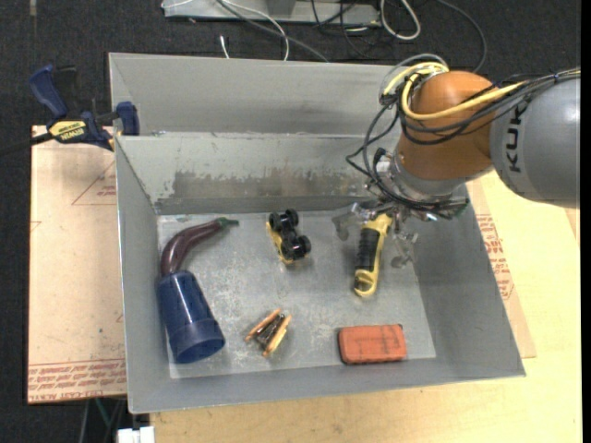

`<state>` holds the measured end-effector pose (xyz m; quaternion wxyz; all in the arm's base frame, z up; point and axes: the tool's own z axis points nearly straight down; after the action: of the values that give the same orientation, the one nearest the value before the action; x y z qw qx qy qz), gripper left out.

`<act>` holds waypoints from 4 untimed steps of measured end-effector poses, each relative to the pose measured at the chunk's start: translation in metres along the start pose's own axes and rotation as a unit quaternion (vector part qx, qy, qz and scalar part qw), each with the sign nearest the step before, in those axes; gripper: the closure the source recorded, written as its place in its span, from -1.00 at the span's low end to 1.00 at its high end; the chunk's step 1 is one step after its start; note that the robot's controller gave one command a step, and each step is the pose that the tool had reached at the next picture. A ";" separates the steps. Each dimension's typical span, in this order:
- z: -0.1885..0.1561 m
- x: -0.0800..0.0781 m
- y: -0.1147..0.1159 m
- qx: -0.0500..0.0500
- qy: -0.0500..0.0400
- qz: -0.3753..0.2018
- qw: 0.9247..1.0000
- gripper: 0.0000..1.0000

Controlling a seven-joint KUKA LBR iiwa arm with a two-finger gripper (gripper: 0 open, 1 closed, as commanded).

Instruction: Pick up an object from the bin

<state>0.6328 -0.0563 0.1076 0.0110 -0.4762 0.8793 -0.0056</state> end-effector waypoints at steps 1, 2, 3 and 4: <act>0.001 0.000 0.001 -0.002 0.001 -0.001 1.000 -1.00; 0.003 0.074 -0.010 0.000 0.001 0.026 1.000 -1.00; 0.035 0.054 -0.025 -0.002 -0.005 0.019 1.000 1.00; 0.035 0.054 -0.025 -0.002 -0.005 0.019 1.000 1.00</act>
Offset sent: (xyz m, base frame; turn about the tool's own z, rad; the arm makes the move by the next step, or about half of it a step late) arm -0.0317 -0.0645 -0.0038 0.0429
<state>0.6251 -0.1153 0.0728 0.0143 -0.4598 0.8879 -0.0017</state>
